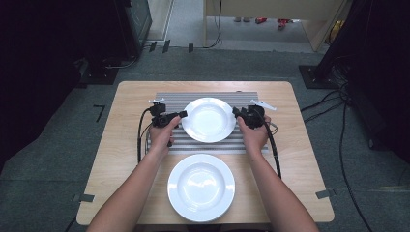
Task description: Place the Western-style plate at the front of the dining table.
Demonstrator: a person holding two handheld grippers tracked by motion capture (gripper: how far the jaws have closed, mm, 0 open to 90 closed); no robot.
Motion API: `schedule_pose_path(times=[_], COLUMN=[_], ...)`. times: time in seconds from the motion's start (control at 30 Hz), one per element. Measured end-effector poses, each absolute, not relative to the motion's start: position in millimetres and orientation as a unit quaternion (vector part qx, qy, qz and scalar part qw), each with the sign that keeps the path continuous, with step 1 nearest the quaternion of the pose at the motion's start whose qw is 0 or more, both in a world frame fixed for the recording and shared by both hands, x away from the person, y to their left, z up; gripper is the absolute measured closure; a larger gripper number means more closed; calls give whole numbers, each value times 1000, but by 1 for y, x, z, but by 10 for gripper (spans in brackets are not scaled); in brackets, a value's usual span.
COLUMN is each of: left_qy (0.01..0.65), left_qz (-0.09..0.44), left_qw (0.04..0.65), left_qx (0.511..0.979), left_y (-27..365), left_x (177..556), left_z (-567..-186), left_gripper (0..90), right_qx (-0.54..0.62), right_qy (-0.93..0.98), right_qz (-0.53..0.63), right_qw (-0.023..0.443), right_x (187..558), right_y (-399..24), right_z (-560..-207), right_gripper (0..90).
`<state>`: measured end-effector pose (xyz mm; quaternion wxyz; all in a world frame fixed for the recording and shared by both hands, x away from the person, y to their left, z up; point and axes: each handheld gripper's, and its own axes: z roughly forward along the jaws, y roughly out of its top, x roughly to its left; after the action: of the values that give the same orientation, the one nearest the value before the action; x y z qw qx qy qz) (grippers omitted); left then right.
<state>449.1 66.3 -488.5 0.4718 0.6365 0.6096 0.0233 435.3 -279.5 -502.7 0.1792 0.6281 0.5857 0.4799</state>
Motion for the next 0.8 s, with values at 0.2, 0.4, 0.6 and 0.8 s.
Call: schedule_pose_path(times=[0.2,0.4,0.6,0.8], left_qy=[588,568,563,556], left_qz=[38,59,103,122], left_qw=[478,486,472,453], left_qx=[652,662,670,686], left_y=[78,88,97,105], left_x=[430,408,389,372], left_z=[-475,-460,-452,-452], left_gripper=[303,207,104,97], right_qx=[603,579,572,568], right_qy=[613,626,624,631], right_qz=[485,496,511,506], right_qw=[159,163,149,155], right_x=[423,400,382,366], right_y=[-289,-296,-306,-315], right_z=[-492,-481,-476,-473], right_gripper=[374,327,300,285])
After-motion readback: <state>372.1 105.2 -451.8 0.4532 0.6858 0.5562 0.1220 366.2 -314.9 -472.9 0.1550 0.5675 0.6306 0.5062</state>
